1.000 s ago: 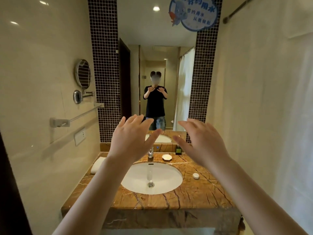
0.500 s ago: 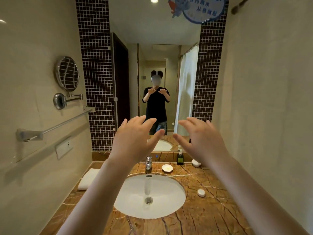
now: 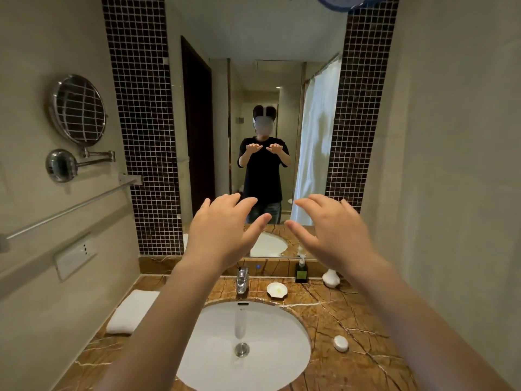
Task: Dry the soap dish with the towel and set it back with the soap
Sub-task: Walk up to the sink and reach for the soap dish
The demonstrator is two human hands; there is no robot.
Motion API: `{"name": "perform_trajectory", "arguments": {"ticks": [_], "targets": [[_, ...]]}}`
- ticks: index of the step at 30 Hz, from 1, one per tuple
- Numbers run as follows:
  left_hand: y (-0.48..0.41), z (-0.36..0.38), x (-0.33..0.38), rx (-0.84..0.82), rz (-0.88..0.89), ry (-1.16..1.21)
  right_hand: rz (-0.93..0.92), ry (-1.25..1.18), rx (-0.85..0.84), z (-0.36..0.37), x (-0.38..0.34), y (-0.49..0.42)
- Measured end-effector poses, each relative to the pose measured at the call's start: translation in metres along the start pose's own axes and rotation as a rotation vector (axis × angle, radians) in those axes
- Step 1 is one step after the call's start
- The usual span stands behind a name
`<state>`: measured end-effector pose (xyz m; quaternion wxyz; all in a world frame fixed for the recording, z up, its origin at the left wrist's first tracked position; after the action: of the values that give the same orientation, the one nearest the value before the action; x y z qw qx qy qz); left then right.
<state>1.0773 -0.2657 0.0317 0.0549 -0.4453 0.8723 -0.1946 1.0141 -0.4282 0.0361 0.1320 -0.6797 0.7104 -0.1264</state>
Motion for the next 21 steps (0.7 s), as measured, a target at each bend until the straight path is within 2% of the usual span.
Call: {"name": "perform_trajectory", "arguments": {"ticks": [14, 21], "targets": [[-0.093, 0.031, -0.051, 0.014, 0.072, 0.021, 0.061, 0.015, -0.005, 0.042, 0.009, -0.097], [-0.139, 0.055, -0.073, -0.03, 0.111, 0.032, 0.128, 0.007, -0.01, 0.06, 0.022, -0.138]]}}
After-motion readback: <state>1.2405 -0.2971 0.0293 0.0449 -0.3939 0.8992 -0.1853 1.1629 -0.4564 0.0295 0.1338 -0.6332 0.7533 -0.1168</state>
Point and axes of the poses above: each hand's wrist, its own y-axis away from the middle knuckle, its own z-axis out of the palm, x = y × z, the point moved 6 cm from there along -y, towards the middle knuckle, and after that the axes turned 15 degrees about -x, right-handed, at the moved point
